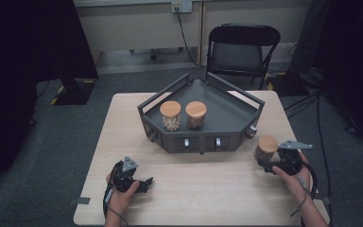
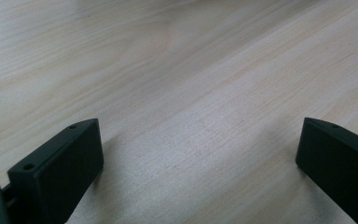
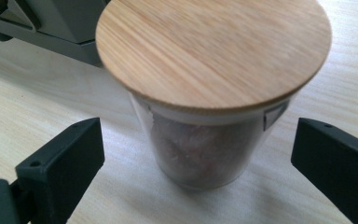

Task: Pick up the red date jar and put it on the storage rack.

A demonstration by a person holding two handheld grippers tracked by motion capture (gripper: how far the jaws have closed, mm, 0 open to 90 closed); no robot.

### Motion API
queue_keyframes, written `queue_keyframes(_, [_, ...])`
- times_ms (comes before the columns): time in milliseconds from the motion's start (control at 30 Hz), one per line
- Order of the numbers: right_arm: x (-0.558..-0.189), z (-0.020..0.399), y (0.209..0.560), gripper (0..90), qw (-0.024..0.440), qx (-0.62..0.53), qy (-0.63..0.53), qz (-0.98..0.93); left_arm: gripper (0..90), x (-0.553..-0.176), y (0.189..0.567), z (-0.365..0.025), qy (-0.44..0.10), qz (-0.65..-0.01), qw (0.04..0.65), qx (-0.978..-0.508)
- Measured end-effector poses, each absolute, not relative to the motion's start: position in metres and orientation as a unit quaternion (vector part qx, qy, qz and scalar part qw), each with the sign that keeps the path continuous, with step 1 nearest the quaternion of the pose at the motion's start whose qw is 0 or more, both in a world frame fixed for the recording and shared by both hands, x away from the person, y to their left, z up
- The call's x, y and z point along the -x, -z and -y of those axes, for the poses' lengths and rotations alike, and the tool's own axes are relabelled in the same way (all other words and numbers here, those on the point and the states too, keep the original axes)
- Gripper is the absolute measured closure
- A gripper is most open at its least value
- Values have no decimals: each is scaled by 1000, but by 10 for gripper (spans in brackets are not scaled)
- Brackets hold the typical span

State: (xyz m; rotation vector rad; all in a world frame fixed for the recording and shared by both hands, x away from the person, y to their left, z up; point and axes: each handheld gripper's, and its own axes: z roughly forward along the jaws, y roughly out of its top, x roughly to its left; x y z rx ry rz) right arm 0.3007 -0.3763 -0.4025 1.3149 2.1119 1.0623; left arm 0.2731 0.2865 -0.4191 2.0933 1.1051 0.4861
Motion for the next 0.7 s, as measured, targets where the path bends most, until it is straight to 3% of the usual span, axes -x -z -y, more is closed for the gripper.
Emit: queue_keyframes(700, [-311, 380, 414, 81, 215, -488, -407, -741, 2, -273, 419, -286, -188, -428, 355, -810])
